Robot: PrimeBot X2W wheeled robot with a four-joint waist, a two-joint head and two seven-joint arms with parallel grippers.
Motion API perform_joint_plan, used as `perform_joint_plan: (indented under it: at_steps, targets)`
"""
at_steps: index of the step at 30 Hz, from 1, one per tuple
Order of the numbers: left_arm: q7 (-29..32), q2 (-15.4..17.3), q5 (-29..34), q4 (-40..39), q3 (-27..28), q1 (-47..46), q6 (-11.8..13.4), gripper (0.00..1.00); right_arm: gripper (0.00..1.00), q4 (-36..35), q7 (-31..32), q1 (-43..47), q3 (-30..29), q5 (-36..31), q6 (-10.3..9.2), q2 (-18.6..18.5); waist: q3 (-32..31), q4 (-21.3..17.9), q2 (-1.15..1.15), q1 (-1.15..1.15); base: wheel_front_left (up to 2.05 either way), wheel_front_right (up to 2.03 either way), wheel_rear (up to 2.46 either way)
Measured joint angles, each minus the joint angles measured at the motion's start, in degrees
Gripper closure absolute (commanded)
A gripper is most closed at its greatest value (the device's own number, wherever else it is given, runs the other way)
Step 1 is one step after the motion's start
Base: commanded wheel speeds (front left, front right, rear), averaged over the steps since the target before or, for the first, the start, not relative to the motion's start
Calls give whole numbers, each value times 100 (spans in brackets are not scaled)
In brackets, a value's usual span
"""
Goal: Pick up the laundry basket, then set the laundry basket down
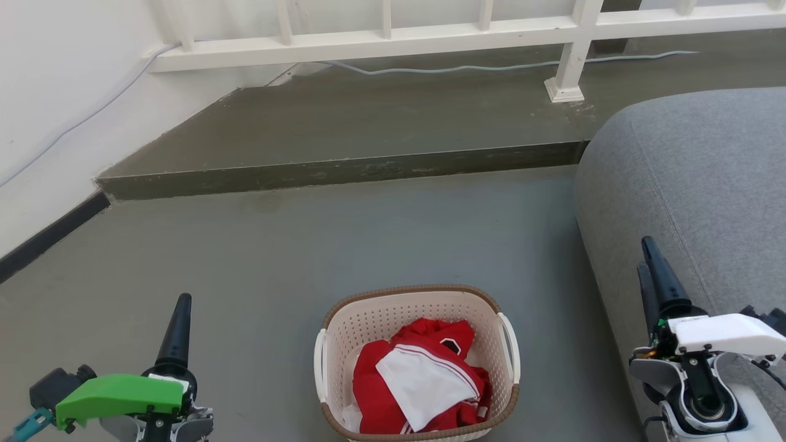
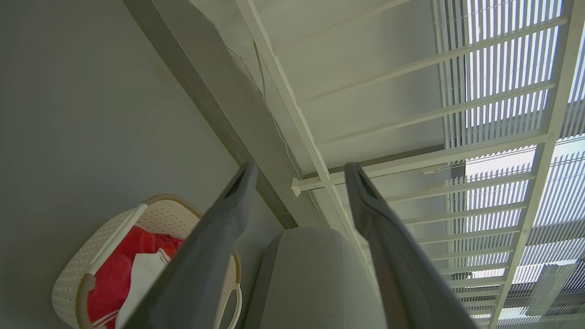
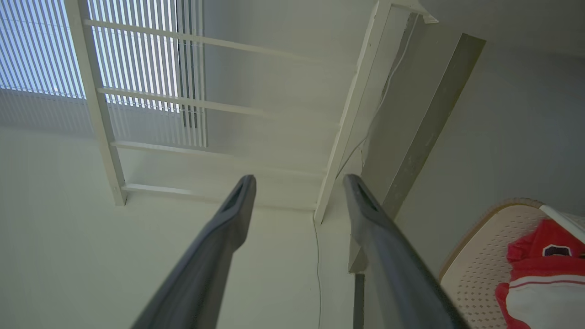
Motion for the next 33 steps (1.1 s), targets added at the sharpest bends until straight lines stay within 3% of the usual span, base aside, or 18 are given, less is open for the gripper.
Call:
perform_joint_plan:
  at_steps: [20, 33]
  targets:
    - [-414, 104, 2083, -224, -85, -139, 2, 0, 0, -1, -448, -227, 449, -1944, -11, -232, 23, -35, 0, 0, 0, 0, 0]
    - [-673, 101, 3393, -289, -220, -179, 43, 0, 0, -51, -701, -294, 656, -3164, -202, -200, 72, -45, 0, 0, 0, 0, 0]
